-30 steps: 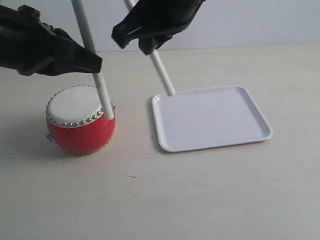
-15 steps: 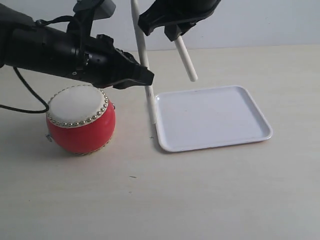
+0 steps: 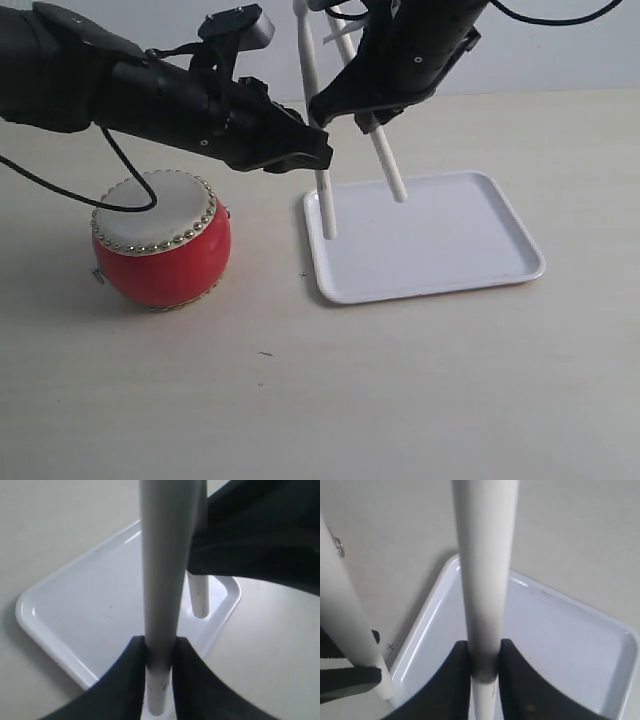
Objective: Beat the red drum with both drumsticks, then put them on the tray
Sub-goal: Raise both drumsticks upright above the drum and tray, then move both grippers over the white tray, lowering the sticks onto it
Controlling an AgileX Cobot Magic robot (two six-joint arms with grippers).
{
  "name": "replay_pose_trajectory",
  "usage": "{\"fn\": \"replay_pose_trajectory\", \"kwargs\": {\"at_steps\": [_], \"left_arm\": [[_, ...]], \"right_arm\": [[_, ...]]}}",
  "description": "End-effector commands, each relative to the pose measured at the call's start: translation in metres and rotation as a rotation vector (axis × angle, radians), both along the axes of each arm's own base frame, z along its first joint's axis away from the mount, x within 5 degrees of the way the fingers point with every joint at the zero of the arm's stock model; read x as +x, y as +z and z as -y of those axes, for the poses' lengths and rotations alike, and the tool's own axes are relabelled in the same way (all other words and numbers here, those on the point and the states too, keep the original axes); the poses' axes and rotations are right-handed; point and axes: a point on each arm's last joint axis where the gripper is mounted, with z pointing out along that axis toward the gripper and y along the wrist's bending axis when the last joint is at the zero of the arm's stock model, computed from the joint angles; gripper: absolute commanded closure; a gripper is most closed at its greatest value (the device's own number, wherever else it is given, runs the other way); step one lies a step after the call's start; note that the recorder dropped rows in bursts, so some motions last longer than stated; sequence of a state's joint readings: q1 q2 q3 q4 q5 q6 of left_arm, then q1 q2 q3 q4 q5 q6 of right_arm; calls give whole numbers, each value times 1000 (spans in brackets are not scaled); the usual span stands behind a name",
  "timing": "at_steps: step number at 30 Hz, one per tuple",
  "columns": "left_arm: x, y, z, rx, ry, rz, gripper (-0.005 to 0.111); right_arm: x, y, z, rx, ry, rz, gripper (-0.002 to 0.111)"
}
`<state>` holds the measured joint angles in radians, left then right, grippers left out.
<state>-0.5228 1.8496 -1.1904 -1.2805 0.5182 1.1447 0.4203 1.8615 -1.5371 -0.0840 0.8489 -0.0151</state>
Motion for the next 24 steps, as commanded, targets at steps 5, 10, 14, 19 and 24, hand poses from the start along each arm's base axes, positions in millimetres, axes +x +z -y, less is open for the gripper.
{"fn": "replay_pose_trajectory", "kwargs": {"at_steps": [5, 10, 14, 19, 24], "left_arm": [[12, -34, 13, 3, 1, -77, 107], [17, -46, 20, 10, -9, -90, 107], [23, -52, 23, 12, -9, -93, 107], [29, -60, 27, 11, -5, -102, 107], [35, -75, 32, 16, -14, -126, 107]], "right_arm": [[14, -34, 1, -27, -2, -43, 108], [21, -57, -1, -62, 8, -67, 108], [26, -73, 1, -126, 30, -72, 108], [31, -86, 4, -187, 40, -65, 108], [36, -102, 8, -266, 65, -71, 108]]}}
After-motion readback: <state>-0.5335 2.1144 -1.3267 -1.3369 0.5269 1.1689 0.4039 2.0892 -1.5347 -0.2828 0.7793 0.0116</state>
